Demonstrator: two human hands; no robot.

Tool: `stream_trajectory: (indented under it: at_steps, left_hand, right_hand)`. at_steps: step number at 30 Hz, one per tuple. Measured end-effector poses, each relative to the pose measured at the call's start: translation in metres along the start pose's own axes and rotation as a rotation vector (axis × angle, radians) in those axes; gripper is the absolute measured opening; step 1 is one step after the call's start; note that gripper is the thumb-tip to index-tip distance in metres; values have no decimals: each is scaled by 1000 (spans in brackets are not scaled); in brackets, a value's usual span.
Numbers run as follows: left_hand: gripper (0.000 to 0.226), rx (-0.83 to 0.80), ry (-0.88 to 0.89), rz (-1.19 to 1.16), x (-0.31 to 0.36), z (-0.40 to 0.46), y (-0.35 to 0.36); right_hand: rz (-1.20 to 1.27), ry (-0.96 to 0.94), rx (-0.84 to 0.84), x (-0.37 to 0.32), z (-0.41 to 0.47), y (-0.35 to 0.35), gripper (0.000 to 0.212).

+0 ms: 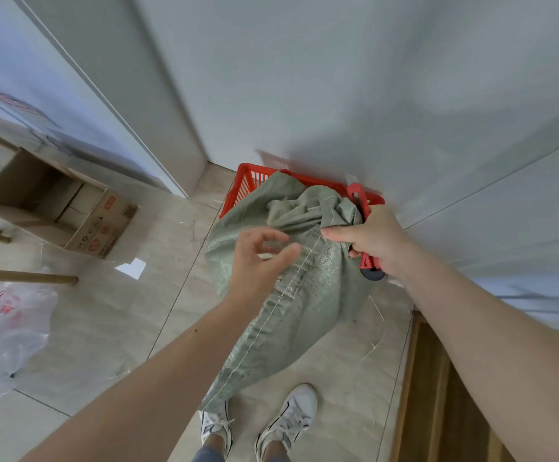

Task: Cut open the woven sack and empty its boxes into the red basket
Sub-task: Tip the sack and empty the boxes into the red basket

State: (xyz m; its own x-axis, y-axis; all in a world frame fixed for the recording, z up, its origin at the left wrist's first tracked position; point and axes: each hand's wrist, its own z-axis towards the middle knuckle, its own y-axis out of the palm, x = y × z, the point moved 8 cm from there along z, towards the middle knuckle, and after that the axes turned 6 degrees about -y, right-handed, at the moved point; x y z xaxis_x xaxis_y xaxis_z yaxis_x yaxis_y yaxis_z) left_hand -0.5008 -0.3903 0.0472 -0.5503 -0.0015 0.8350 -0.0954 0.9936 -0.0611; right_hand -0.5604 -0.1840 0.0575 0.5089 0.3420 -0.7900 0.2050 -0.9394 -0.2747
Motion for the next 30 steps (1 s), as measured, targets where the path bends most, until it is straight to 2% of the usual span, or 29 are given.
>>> stream_trajectory:
  at_steps: [2,5,7,10,14,17,20,25,30]
  left_hand:
    - [19,17,15,172,-16,-7,-2]
    - [10,6,-51,195,-33,-10,1]
    - [16,-6,-63,172,-30,-7,2]
    - [19,-43,-88,-4,-13,-6,5]
    - [23,-39,-166,-154,13,4,13]
    - [22,-57,-277,-289,33,16,27]
    - [20,-82,-332,-367,45,24,38]
    - [40,-154,-367,-367,54,23,46]
    - [53,-231,-390,-287,49,16,45]
  right_hand:
    - [104,66,-3,-2,2,-3,53]
    - [195,101,14,-10,3,-5,27]
    - [218,93,49,-11,3,-9,26]
    - [121,36,81,-12,3,-16,31]
    - [-122,-62,-65,-17,-12,2,45]
    - [-123,-102,-144,-19,-25,20,47]
    - [-50,-137,-81,-23,-26,25,48]
    - [13,-138,113,-16,-18,17,57]
    - [37,-132,140,-13,-16,19,45]
